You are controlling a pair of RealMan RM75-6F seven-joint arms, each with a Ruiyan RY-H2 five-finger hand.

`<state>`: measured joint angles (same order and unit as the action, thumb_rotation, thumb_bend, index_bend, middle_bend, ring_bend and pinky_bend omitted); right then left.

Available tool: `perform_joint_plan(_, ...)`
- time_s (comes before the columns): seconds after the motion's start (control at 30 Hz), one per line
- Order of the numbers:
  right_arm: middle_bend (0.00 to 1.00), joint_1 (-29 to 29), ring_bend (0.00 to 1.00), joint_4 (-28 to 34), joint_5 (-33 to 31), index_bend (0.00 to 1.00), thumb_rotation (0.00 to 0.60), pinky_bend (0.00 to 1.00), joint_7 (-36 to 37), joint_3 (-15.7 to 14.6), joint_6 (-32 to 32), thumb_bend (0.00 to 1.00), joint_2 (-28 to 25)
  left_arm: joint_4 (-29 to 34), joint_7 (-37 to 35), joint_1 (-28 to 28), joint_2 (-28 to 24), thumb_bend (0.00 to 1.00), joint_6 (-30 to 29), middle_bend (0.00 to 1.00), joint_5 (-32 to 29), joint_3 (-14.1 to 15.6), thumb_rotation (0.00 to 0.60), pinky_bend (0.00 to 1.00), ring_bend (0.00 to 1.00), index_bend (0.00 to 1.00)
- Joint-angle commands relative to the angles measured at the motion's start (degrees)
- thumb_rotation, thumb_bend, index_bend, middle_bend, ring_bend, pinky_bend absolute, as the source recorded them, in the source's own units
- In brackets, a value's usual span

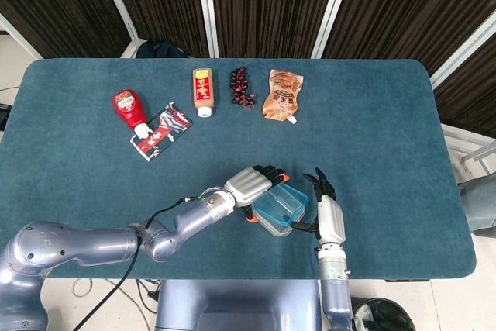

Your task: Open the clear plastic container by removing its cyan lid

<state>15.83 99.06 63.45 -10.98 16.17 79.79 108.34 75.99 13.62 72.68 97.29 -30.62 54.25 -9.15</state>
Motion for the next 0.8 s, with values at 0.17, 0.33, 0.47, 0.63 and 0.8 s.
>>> perform_joint_plan(0.17,0.05,0.2,0.00,0.1,-0.1,0.39,0.600,0.00,1.7,0.2,-0.6,0.26,0.4,1.1,-1.0,-1.0,-1.6,0.00,-0.2,0.00,1.3,0.6,0.600,0.15,0.00,0.00)
perform_joint_plan(0.33,0.06,0.3,0.00,0.2,-0.5,0.43,0.600,0.00,1.8,0.6,-0.6,0.28,0.7,2.0,-1.9,-1.7,-3.3,0.00,0.1,0.00,2.6,1.0,0.600,0.15,0.00,0.00)
perform_joint_plan(0.47,0.07,0.6,0.00,0.4,-0.9,0.48,0.600,0.00,1.6,1.3,-0.4,0.33,0.9,2.8,-2.7,-2.2,-4.6,0.00,0.4,0.00,4.1,1.4,0.600,0.15,0.00,0.00)
perform_joint_plan(0.63,0.08,0.9,0.00,0.7,-0.9,0.55,0.600,0.00,1.2,1.5,-0.2,0.45,1.0,3.3,-3.5,-2.7,-5.5,0.00,0.4,0.00,5.8,1.7,0.600,0.15,0.00,0.00)
perform_joint_plan(0.8,0.08,1.2,0.00,0.8,-0.9,0.60,0.600,0.00,0.6,1.9,0.2,0.58,1.2,3.6,-4.4,-3.0,-6.2,0.00,0.4,0.00,7.1,1.7,0.600,0.15,0.00,0.00)
